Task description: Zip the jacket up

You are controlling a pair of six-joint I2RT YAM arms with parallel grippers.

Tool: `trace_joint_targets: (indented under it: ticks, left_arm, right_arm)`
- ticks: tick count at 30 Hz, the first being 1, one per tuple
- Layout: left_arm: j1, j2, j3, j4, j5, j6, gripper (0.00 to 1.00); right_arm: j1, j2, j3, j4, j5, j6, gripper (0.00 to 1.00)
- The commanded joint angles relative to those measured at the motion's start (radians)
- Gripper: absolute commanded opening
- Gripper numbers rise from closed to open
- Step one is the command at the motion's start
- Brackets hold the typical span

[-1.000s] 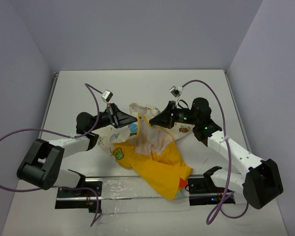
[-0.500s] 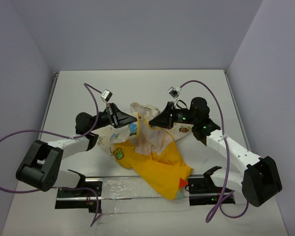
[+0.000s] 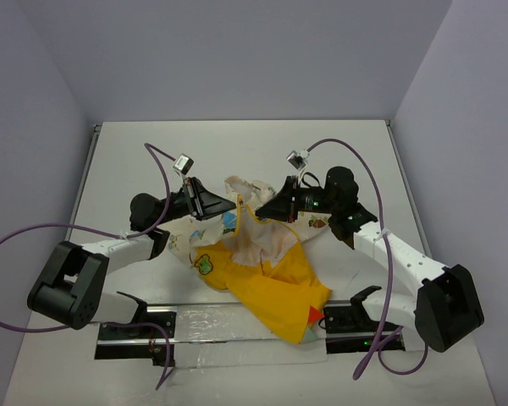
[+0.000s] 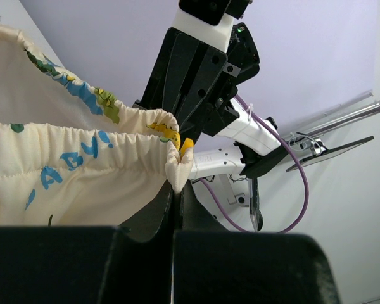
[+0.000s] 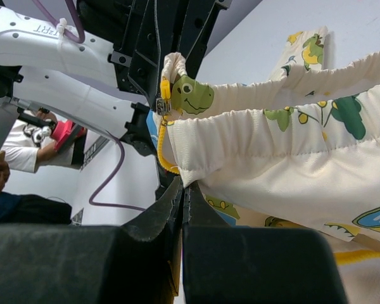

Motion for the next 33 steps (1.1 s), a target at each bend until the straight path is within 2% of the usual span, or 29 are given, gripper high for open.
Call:
trace_joint_targets:
  ticks: [1, 33]
  left_arm:
    - [0.002, -0.023, 0.018, 0.573, 0.009, 0.012, 0.00]
    - [0.000, -0.024, 0.017, 0.573, 0.010, 0.015, 0.00]
  right_arm:
    - [0.008, 0.001, 0.036, 0.060, -0.020, -0.008, 0.00]
    - [0.027, 0.020, 0.063, 0.104, -0.015, 0.028, 0.00]
